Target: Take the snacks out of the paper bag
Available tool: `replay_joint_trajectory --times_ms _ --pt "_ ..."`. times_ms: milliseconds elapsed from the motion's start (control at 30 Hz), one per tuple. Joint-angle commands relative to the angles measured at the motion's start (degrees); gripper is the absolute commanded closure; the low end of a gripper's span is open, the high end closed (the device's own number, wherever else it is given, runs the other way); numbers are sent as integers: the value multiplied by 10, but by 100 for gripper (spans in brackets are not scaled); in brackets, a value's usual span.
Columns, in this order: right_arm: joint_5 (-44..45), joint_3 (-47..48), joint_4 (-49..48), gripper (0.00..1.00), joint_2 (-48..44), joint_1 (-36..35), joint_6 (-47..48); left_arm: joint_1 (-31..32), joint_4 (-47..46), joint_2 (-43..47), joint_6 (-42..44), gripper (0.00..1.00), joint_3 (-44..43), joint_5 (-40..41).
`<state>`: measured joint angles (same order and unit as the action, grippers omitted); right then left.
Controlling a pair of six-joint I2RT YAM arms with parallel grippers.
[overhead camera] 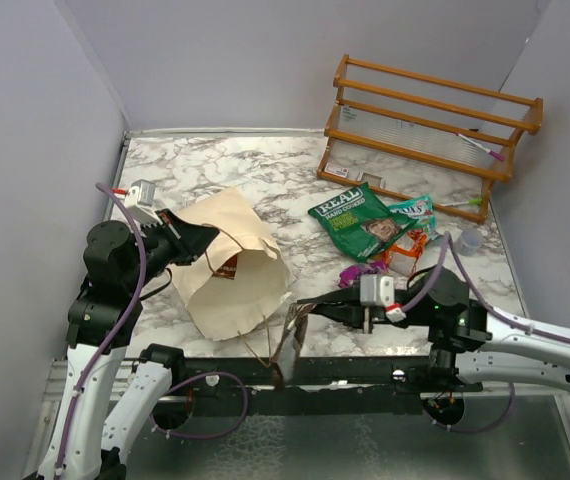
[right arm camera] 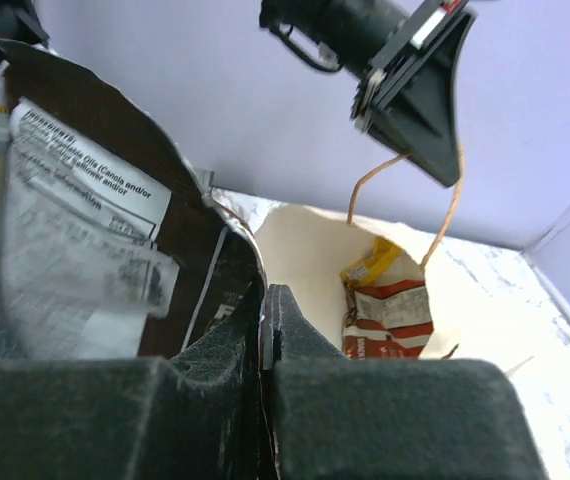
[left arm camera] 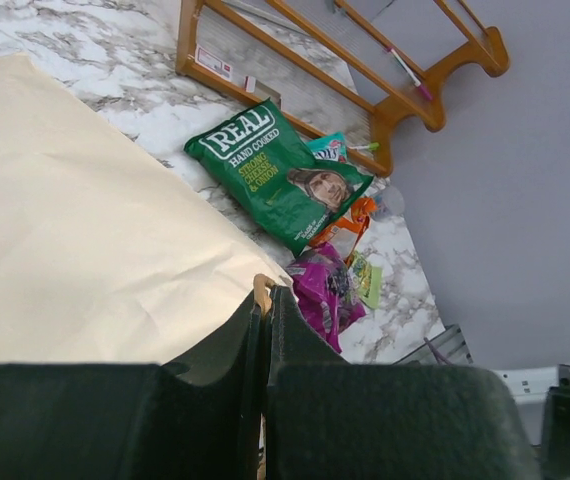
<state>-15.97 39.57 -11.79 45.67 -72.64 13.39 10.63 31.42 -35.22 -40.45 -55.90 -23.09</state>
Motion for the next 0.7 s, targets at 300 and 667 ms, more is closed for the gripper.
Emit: replay_joint_trajectory --times_ms 300,667 --pt "475 54 -62 99 -47 -1 100 0 -4 5 2 100 -10 14" --pt "605 53 -299 99 104 204 279 0 4 4 3 100 -22 13"
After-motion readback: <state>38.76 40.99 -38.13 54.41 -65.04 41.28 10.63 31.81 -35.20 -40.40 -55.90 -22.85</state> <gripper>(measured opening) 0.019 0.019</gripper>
